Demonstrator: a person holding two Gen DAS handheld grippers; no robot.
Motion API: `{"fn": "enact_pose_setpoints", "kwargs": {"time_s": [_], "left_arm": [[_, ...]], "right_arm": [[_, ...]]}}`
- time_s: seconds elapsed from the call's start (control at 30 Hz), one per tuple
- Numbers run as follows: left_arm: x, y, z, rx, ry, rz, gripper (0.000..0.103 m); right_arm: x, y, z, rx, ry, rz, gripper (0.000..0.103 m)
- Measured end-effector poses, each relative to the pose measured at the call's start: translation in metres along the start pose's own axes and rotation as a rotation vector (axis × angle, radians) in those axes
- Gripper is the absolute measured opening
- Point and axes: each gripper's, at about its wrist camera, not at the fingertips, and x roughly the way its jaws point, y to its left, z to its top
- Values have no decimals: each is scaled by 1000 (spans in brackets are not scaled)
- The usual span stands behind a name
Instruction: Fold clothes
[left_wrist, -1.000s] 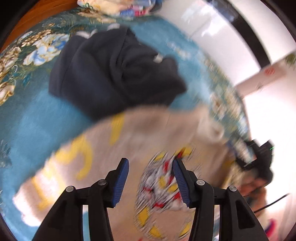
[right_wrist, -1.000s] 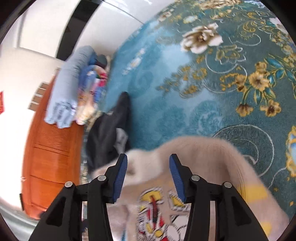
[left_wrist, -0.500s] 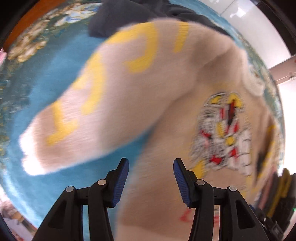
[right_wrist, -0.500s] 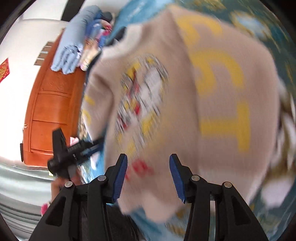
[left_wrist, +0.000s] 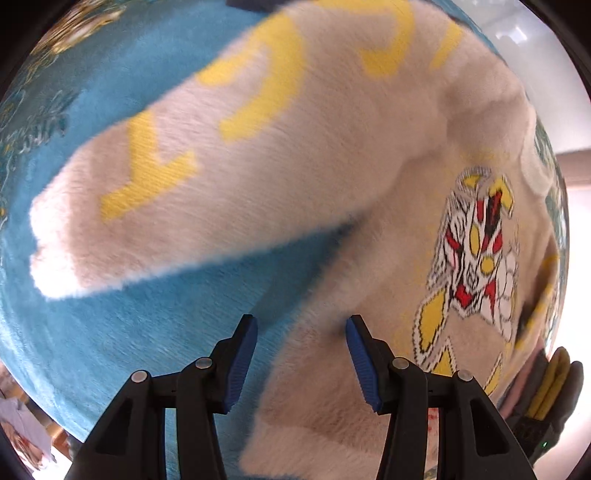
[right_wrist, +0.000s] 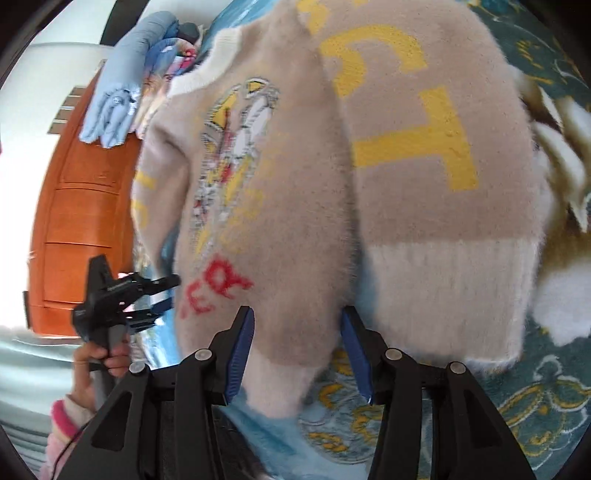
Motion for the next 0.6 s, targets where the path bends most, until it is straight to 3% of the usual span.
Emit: {"fn": "enact_pose_setpoints", "kwargs": {"time_s": [0.17,0.4,0.5,0.53,0.6], "left_arm": [[4,-10,-3,53,15,10,54],[2,2,-2,12,19,-30,54],[-1,3,-4,24,18,-28,49],[-2,3,-4,28,16,-27,42],[-5,4,-6,34,11,-25,29]], "right_arm": [[-19,-25,4,53,-76,-16,46],[-3,-20,8,88,-91,43,48],[4,-15,1,96,-91,80,47],[3,-14,0,95,-92,87,44],[5,-14,2,133,-91,120,18]]}}
